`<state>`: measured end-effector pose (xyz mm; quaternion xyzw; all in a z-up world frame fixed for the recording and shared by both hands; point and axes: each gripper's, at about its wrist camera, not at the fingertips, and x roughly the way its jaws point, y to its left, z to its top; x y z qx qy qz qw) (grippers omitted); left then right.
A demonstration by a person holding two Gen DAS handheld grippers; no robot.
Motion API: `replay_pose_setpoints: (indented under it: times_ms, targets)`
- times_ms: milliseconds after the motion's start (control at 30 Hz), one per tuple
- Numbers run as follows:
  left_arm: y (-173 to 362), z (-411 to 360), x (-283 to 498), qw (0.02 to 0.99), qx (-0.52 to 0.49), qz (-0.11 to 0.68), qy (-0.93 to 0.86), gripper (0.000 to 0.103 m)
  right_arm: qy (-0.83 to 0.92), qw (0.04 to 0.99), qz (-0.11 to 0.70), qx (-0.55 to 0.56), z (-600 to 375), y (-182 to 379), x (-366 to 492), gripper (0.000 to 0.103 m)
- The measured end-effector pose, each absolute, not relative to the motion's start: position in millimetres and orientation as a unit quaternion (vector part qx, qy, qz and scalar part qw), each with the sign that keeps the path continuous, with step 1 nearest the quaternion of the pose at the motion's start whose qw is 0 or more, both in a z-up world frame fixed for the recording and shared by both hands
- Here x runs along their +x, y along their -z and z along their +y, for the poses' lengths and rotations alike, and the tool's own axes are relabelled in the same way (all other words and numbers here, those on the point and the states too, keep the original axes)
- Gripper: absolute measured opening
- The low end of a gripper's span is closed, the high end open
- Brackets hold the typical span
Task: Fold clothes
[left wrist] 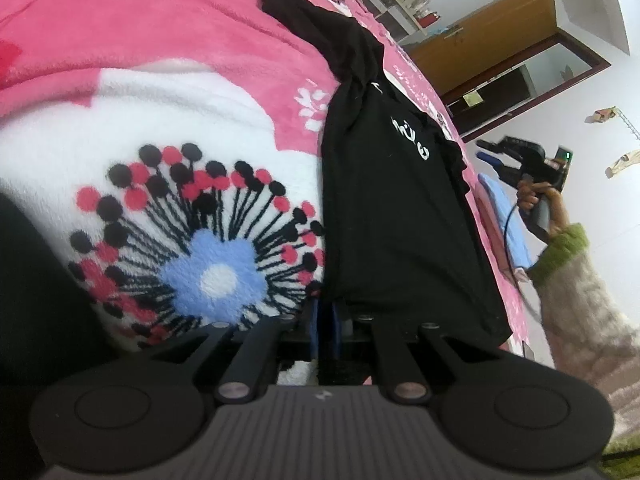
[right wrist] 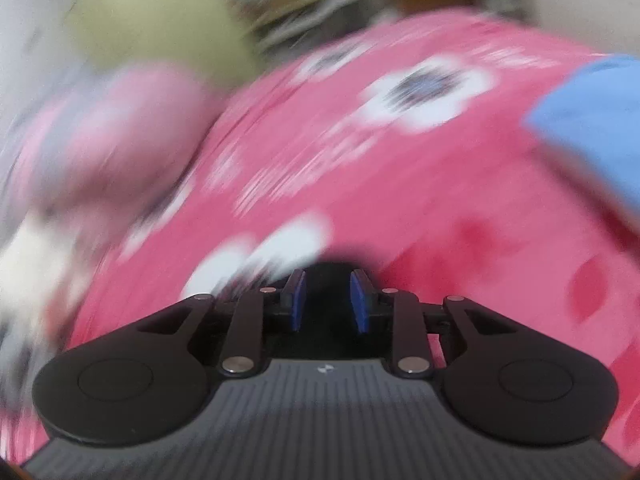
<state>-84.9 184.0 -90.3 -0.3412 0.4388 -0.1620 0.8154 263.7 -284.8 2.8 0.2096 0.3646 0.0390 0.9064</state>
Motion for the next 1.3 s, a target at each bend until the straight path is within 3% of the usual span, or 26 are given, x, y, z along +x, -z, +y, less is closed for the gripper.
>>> replay_pose_setpoints:
  times_ms: [167,433,533,600,767,933,1300]
  targets:
    - [86,177,-90,0.828,-0.329,0.423,0.165,0.024,-0.214,0.865,0.444,0.091,-145,7,253,0.026]
    - [87,176,-96,0.833,-0.333,0.409,0.165,0.024,-0.224,0.843,0.485,0.063,-9,74,329,0.023]
    - [88,176,-98,0.836,-0.333,0.402,0.169,0.027,-0.17,0.871,0.437,0.146,-32,58,329,0.025]
    - [90,176,-99,0.836,-0.337,0.397,0.173,0.03,-0.131,0.907,0.385,0.11,-50,34,318,0.026]
    - [88,173,-100,0.84,-0.327,0.393,0.182,0.036,-0.149,0.912,0.362,0.118,-114,-18,241,0.028]
    - [85,168,-101,0.843,-0.314,0.397,0.182,0.04,-0.157,0.916,0.344,0.135,-190,-44,119,0.05]
    - [75,153,-94,0.842,-0.285,0.428,0.161,0.037,0.038,0.875,0.373,0.306,-352,60,-50,0.054]
